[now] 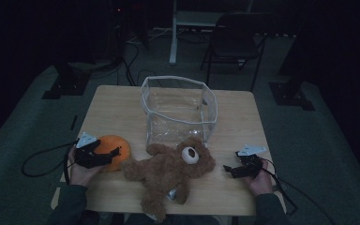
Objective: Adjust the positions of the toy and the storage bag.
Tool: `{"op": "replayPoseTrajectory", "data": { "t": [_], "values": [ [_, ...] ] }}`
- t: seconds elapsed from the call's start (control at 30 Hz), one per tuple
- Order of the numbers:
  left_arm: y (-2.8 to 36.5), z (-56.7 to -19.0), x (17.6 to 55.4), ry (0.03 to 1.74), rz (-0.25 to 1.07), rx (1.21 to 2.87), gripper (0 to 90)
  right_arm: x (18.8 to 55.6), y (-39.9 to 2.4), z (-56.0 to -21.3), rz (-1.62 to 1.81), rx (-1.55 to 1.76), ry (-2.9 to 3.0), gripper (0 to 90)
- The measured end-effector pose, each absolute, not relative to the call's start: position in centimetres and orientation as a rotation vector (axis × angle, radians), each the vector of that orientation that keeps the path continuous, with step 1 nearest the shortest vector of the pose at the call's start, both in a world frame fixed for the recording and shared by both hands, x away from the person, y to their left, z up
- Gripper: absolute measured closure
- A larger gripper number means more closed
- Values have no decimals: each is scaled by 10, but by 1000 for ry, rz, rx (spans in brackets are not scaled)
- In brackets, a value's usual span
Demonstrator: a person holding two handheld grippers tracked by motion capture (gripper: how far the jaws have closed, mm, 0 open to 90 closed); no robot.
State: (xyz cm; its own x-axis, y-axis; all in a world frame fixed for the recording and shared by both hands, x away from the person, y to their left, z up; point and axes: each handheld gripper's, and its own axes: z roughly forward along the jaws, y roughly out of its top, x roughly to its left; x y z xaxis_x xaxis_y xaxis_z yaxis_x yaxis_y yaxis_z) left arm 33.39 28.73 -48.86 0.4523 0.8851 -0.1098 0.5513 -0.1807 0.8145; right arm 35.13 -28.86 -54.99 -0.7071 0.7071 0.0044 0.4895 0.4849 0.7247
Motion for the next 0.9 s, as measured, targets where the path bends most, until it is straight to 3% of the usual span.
{"op": "replayPoseTrajectory", "data": {
  "t": [0.27,0.53,0.57,0.9],
  "values": [
    [285,-493,337,1216,531,1880,99,351,-289,-550,1050,1014,2439,121],
    [286,-484,335,1217,552,1854,482,351,-289,-550,1049,1015,2439,121],
    [287,-483,335,1214,552,1842,573,351,-289,-550,1049,1016,2439,121],
    [287,-475,340,1198,551,1844,701,352,-288,-550,1049,1017,2438,121]
  ]
}}
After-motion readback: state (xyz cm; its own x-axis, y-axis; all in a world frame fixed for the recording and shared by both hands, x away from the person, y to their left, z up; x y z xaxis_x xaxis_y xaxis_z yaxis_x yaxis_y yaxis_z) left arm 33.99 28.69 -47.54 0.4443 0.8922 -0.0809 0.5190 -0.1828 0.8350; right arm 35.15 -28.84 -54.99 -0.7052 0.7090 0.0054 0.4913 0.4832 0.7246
